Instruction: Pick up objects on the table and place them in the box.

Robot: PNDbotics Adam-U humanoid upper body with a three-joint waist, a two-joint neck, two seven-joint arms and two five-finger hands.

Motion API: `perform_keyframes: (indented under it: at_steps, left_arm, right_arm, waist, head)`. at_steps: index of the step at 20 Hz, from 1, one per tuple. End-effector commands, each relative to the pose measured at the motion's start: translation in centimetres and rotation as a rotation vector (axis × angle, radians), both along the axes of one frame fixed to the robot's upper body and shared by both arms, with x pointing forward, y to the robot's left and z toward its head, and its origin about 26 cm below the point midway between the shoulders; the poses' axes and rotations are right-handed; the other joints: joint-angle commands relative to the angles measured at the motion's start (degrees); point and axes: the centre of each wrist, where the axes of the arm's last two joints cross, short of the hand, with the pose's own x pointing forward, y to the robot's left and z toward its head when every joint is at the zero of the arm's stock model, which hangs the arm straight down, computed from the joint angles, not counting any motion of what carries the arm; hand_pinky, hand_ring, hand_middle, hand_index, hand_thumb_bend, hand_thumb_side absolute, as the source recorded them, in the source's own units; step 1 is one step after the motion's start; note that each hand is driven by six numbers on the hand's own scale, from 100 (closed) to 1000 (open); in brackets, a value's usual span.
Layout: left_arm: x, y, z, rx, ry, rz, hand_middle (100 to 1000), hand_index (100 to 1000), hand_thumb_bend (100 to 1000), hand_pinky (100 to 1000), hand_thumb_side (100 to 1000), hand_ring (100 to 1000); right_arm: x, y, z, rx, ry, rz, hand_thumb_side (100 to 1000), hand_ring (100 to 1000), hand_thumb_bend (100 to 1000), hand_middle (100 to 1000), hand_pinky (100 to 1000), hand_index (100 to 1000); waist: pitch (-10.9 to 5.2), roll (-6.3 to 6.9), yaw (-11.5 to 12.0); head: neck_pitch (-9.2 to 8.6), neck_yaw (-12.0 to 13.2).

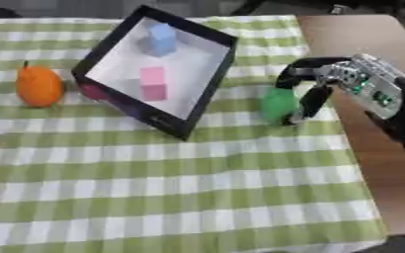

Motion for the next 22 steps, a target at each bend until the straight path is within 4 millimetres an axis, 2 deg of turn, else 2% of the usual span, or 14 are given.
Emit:
perform_keyframes:
  at_steps: [1, 8, 13, 17, 20, 22]
  left_arm:
    - [0.0, 0.4, 0.8, 0.020, -0.021, 0.000, 732, 805, 366, 896, 804, 821]
    - [-0.1, 0.5, 0.7, 0.023, -0.017, 0.002, 733, 805, 365, 896, 804, 821]
    - [-0.1, 0.5, 0.6, 0.028, -0.010, -0.005, 733, 805, 363, 896, 805, 822]
    - [-0.2, 0.5, 0.5, 0.029, -0.005, -0.010, 733, 805, 363, 897, 804, 822]
    - [-0.1, 0.4, 0.5, 0.029, -0.004, -0.018, 733, 805, 363, 897, 805, 822]
    - [-0.1, 0.3, 0.5, 0.028, -0.005, -0.022, 733, 805, 363, 897, 805, 822]
  right_arm:
    - [-0.3, 0.1, 3.6, 0.039, -0.077, 0.001, 100, 673, 337, 469, 831, 567]
    - [-0.4, 2.5, 10.4, 0.095, -0.247, 0.079, 100, 671, 313, 474, 828, 575]
    - [1.5, 6.0, 14.3, 0.110, -0.332, 0.175, 100, 670, 312, 479, 826, 582]
    - [4.5, 9.5, 15.5, 0.093, -0.346, 0.246, 100, 669, 329, 486, 819, 590]
    - [7.3, 11.9, 15.1, 0.039, -0.335, 0.266, 100, 671, 348, 489, 815, 595]
    - [8.9, 12.7, 14.3, 0.003, -0.325, 0.264, 100, 672, 362, 493, 812, 599]
  waist:
    - [-0.33, -0.26, -0.11]
    - [-0.67, -0.38, -0.07]
    - [-1.16, -0.38, 0.32]
    - [-1.45, -0.33, 0.82]
    - [-1.50, -0.35, 1.54]
    - [-1.42, -0.35, 2.03]
  head:
    - [-0.12, 0.25]
    - [-0.12, 0.19]
    - [-0.12, -0.35]
    - [-0.12, -0.93]
    - [-0.12, -1.56]
    - [-0.12, -1.95]
